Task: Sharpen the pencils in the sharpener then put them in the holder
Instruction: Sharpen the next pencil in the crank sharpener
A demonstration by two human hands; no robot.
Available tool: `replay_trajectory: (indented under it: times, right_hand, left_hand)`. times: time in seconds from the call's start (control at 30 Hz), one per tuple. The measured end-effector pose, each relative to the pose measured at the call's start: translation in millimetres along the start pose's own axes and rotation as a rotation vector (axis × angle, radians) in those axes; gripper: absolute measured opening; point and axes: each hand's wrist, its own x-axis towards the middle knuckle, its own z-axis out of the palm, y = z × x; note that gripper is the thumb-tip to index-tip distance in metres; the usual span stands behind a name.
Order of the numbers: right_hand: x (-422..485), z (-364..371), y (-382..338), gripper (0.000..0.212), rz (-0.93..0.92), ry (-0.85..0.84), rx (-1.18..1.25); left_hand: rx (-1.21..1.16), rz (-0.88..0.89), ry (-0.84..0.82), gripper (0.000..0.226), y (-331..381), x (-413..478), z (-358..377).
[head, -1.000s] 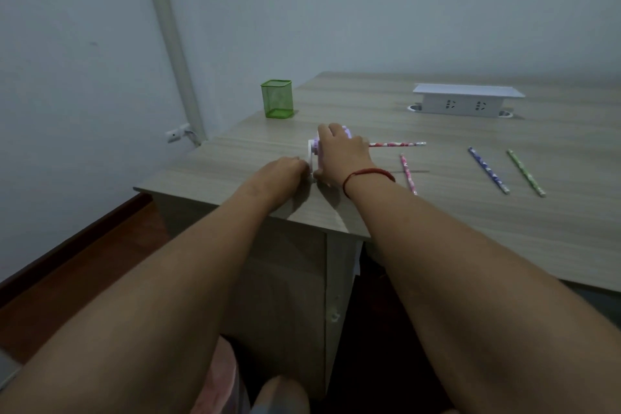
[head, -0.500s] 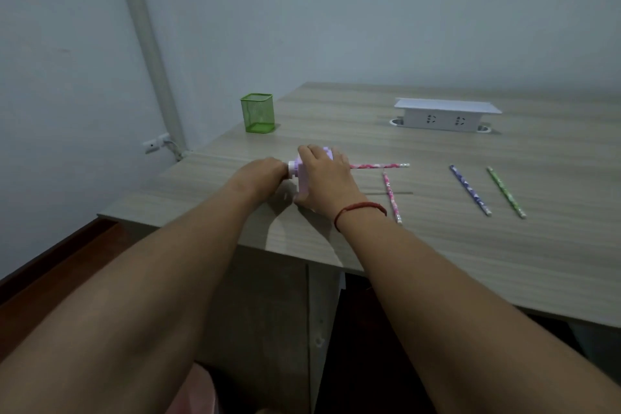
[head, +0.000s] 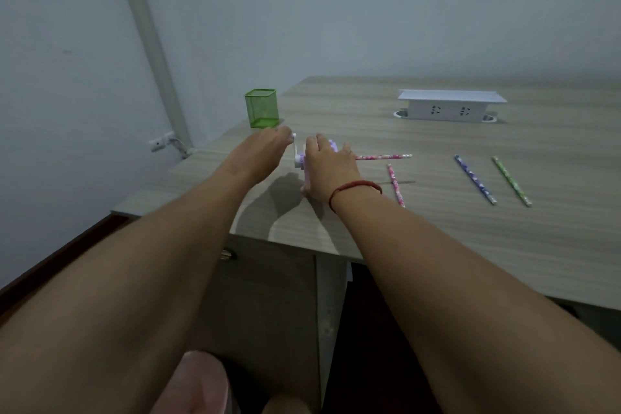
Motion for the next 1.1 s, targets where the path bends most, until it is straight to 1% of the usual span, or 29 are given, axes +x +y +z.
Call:
replay_trajectory:
  times: [0.1,0.3,0.4,0.5,0.6,0.7,0.8,0.97,1.03,1.1]
  right_hand:
    - [-1,-1,-1,0.072,0.024,0.023,0.006]
    - [-1,-3,-3,0.056,0.057,0.043,0.051]
    - [0,-1,-5,0.056,0.065,0.033,0.065]
    - [2,1,-3,0.050,0.068,0.049,0.078]
    - [4,1,-3,0.053,0.063,0.056,0.066]
    - [3,2,-4,0.061,0.054,0.040,0.052]
    - [2,3,-3,0.061,0.042,0.048,0.026]
    - [5,1,0,0.069,0.014,0.010,0.019]
    - [6,2,1,0.067,0.005,0.023,0.042]
    - [6,3,1,0.063,0.006,0.040,0.081]
  left_hand:
    - [-0.017,0.015,0.011,0.019,4,-8,-8]
    - [-0.043,0.034,0.034,0.017,13,-33,-7]
    - [-0.055,0.039,-0.004,0.015,17,-49,3]
    - [-0.077,0.024,-0.049,0.015,23,-57,13]
    - [-0.090,0.005,-0.057,0.015,24,-57,15]
    - [-0.094,-0.059,-0.129,0.015,25,-53,21]
    - [-0.122,-0.116,-0.172,0.019,26,-49,26]
    - [-0.021,-0.149,-0.309,0.021,20,-27,26]
    - [-0.004,-0.164,-0.329,0.019,16,-18,27]
    - [-0.009,-0.171,-0.305,0.019,11,-8,28]
